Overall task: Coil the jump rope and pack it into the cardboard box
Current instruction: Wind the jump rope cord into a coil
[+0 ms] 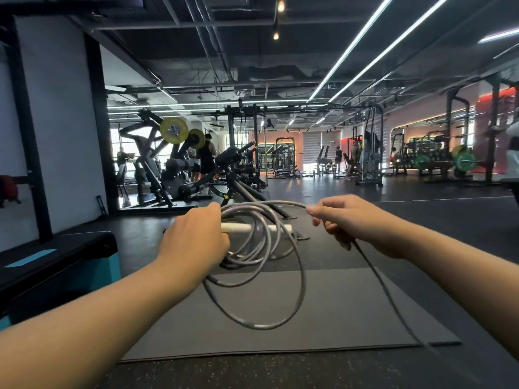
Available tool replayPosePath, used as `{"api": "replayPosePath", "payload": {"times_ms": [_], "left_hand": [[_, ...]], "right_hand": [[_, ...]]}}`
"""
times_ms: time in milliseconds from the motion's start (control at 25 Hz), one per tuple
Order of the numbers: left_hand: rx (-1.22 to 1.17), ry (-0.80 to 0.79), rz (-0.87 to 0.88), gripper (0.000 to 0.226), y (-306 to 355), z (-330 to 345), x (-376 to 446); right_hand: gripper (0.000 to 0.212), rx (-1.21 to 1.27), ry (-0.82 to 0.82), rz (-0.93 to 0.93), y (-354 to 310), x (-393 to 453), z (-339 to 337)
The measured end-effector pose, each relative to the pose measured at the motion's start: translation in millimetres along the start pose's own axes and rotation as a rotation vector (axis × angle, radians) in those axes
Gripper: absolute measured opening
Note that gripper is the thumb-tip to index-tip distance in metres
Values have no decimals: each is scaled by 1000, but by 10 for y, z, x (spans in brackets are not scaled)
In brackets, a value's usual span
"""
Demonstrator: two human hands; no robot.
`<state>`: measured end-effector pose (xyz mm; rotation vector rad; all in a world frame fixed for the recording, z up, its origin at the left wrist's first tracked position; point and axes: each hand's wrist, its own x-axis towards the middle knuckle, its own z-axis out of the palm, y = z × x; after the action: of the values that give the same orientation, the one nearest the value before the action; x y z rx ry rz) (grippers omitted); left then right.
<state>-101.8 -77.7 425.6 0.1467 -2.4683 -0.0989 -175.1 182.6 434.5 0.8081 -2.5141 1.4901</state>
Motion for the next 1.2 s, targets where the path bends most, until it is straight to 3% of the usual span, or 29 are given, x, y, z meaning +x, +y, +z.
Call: {"api": "replayPosePath", "payload": {"times_ms": [80, 200, 360, 440, 560, 640, 760, 1040, 1200], "left_hand": [[-155, -2, -137, 13, 43, 48, 68], [-410, -55, -318, 15, 128, 180, 199], [-914, -109, -603, 27, 332, 269, 265], [-1101, -187, -713, 30, 447, 262, 263], [-1299, -279, -855, 29, 566, 197, 223], [-1304, -342, -838, 29, 626, 164, 157], [-1265, -374, -753, 26, 678, 123, 23], [-1507, -372, -636, 30, 573, 212, -131], [-1383, -504, -562, 28, 396, 180, -149]], "right_hand": [[18, 304, -62, 39, 152, -30, 146], [44, 554, -137, -9, 322, -122, 395], [78, 646, -266, -162, 243, -241, 748], [70, 705, -294, -251, 109, -258, 893], [47, 599, -34, -267, -72, -206, 1082], [32, 586, 151, -198, -92, -121, 1151], [16, 630, 234, -119, -103, -49, 1163], [22, 479, 356, -137, -113, 75, 1107], [36, 434, 244, -142, -125, 71, 975]]}}
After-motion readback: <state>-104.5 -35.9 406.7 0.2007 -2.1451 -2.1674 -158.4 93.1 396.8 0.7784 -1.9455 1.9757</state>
